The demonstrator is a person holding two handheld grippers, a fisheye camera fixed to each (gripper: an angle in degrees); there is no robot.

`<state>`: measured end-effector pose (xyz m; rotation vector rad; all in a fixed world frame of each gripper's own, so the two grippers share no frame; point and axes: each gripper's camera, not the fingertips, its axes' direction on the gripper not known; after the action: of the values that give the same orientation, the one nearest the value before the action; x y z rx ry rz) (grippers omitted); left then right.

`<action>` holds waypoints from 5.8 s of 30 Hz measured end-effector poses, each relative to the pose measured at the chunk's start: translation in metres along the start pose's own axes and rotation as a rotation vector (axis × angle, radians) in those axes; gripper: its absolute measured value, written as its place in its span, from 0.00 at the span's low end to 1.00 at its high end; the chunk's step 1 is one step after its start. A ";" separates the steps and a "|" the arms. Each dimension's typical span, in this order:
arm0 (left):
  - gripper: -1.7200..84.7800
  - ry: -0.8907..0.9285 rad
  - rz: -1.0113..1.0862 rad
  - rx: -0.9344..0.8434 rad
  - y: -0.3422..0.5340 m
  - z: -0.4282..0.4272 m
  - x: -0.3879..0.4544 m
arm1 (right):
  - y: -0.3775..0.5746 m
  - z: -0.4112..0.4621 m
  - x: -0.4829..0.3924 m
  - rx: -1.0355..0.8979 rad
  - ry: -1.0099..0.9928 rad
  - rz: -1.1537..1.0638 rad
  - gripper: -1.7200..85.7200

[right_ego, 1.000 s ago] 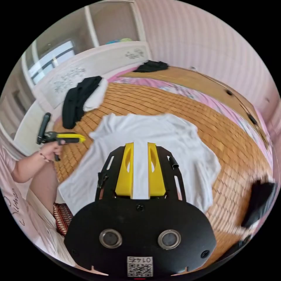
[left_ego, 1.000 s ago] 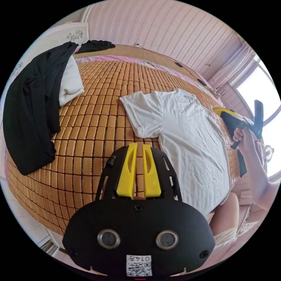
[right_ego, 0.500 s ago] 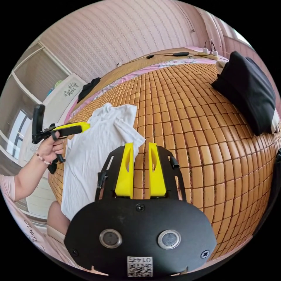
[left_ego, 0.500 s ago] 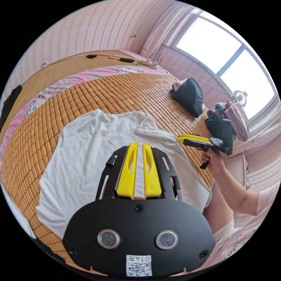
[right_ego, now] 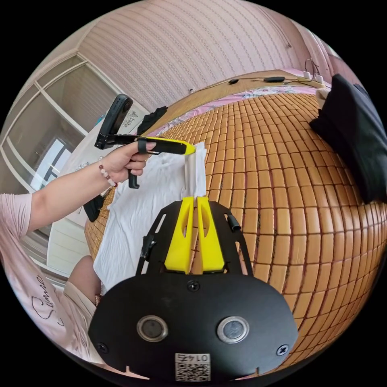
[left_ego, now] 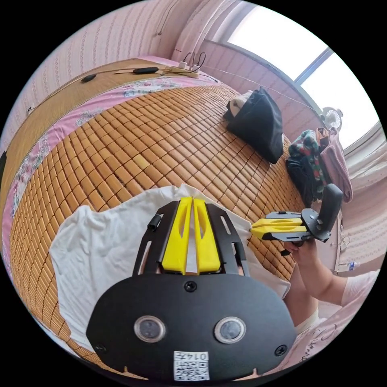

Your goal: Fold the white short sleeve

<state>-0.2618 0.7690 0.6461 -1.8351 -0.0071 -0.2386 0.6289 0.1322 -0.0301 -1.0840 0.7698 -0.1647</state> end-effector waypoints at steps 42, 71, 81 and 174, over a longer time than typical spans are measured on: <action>0.04 -0.215 0.031 0.127 0.126 -0.107 0.009 | -0.138 0.083 -0.056 -0.153 0.335 -0.042 0.02; 0.09 -0.198 -0.814 0.424 0.593 -0.256 -0.124 | -0.171 0.333 -0.528 -0.489 -0.041 -0.725 0.10; 0.11 -0.143 -0.875 0.444 0.611 -0.252 -0.156 | -0.175 0.426 -0.639 -0.536 0.219 -1.005 0.11; 0.01 -0.084 0.131 -0.054 -0.030 0.041 0.074 | 0.016 0.001 -0.084 0.046 0.353 -0.055 0.02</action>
<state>-0.1865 0.8075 0.6763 -1.8902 0.0613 -0.0702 0.5647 0.1809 -0.0024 -1.0456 1.0460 -0.4269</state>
